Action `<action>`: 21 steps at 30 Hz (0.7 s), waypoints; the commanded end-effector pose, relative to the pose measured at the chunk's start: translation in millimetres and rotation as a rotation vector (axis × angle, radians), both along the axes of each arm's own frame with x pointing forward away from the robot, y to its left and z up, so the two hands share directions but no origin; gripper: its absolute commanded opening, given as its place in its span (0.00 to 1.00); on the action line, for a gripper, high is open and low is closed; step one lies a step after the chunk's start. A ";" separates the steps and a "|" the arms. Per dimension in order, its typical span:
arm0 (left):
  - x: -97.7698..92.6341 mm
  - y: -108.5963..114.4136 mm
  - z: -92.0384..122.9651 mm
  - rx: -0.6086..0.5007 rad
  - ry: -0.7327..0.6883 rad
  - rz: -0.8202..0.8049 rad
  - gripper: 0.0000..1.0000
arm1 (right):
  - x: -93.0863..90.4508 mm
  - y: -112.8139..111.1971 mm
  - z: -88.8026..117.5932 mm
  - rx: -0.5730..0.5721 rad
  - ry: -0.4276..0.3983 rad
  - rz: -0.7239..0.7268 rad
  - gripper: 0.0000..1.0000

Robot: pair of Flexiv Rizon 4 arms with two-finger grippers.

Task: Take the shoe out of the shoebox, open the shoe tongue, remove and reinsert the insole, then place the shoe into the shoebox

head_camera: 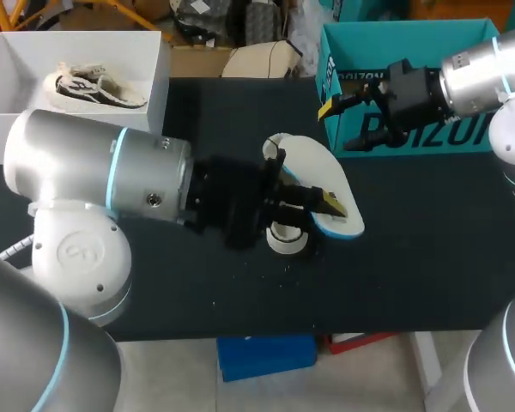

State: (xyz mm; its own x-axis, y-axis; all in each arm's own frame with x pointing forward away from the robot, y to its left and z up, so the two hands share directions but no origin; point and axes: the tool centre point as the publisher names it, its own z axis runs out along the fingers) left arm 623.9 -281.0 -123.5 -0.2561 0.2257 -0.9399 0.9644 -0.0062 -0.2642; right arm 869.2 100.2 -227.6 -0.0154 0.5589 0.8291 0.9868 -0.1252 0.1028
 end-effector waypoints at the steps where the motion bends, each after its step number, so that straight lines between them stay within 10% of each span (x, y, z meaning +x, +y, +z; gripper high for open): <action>1: -3.2 1.4 -2.3 -0.010 -0.004 0.007 0.00 | 0.1 1.2 -1.2 0.001 -0.001 -0.001 1.00; 9: -30.4 -1.8 -72.1 -0.084 -0.337 -0.021 0.00 | 0.1 1.2 -1.2 0.001 -0.001 -0.001 1.00; 21: -21.1 5.9 -147.2 -0.229 -0.426 -0.159 0.00 | 0.1 1.2 -1.2 0.001 -0.001 -0.001 1.00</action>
State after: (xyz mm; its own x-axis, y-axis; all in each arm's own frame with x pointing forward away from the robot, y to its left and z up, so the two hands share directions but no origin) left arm 592.7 -280.0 -245.6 0.1942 0.1394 -0.9710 0.9717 -0.1633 0.1709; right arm 869.4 100.2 -227.4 -0.0151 0.5595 0.8287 0.9869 -0.1247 0.1021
